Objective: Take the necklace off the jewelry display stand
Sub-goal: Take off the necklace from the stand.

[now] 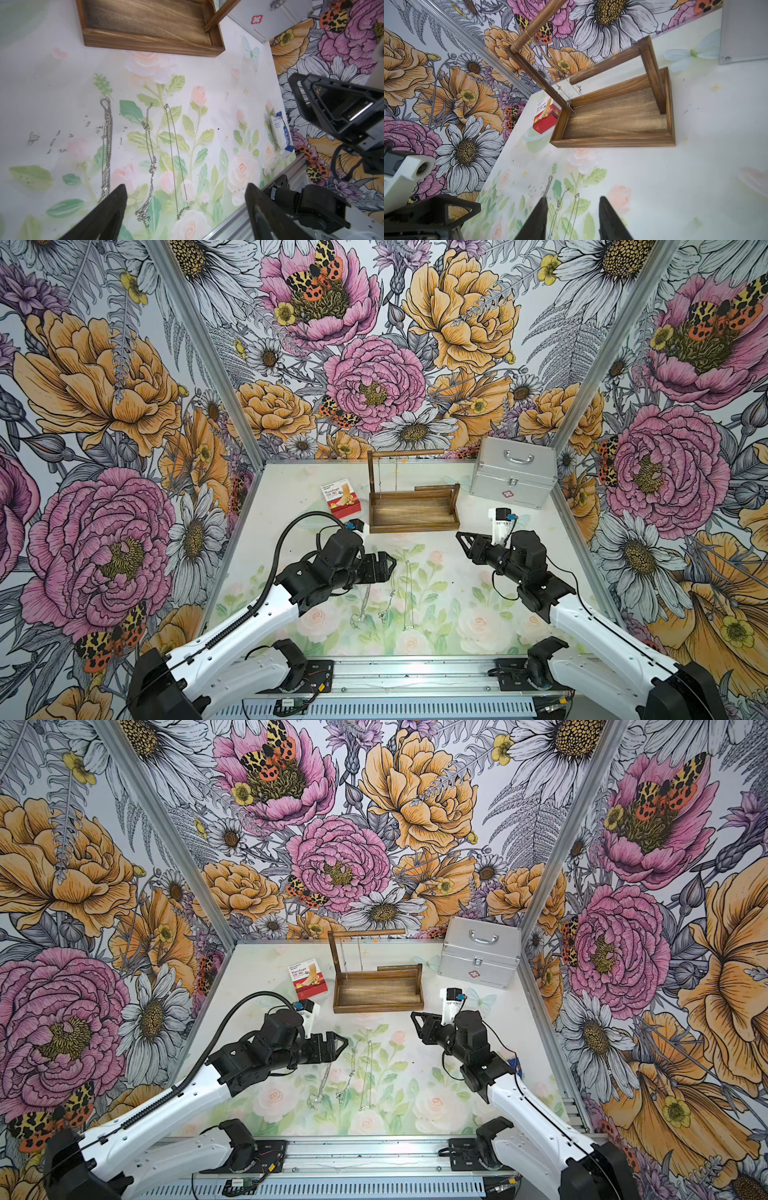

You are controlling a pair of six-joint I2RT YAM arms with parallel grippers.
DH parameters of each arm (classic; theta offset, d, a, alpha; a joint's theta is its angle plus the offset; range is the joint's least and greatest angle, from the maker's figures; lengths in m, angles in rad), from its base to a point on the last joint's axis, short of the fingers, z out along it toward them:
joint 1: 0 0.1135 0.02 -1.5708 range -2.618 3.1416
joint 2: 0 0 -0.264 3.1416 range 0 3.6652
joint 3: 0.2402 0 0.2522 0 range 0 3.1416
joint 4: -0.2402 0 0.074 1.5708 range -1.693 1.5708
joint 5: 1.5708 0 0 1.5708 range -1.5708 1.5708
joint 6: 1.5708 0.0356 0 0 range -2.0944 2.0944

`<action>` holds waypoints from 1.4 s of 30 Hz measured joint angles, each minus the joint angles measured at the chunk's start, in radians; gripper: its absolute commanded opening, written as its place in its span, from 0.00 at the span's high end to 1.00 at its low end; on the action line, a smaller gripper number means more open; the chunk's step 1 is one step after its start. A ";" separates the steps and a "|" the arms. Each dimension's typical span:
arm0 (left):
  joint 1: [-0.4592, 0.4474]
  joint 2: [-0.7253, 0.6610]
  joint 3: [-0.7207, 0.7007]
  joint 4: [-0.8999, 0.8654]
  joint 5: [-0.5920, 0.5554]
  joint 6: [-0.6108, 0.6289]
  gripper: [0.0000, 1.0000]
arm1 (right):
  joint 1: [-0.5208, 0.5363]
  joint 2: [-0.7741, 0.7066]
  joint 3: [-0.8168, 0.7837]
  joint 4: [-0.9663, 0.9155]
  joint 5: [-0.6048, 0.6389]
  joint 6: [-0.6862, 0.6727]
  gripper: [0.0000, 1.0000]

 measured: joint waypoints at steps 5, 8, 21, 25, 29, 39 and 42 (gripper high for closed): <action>0.172 0.005 0.124 -0.103 0.054 0.076 0.01 | -0.036 -0.038 0.000 0.016 -0.001 -0.010 0.58; 0.256 0.019 0.203 -0.148 0.074 0.127 0.01 | -0.059 -0.035 0.000 0.023 -0.014 -0.012 0.60; 0.442 0.071 0.149 -0.188 0.050 0.227 0.01 | -0.101 0.016 -0.028 0.084 -0.090 0.005 0.65; 0.460 0.055 0.141 -0.187 0.052 0.237 0.01 | -0.100 0.097 0.013 0.080 -0.125 0.002 0.67; 0.475 0.023 0.140 -0.183 0.058 0.237 0.01 | -0.086 0.154 0.101 0.081 -0.132 -0.014 0.67; 0.541 -0.023 0.135 -0.180 0.089 0.237 0.01 | 0.018 0.496 0.560 0.046 -0.114 -0.053 0.72; 0.541 -0.028 0.127 -0.180 0.106 0.237 0.01 | 0.052 0.615 0.698 0.014 -0.101 -0.066 0.73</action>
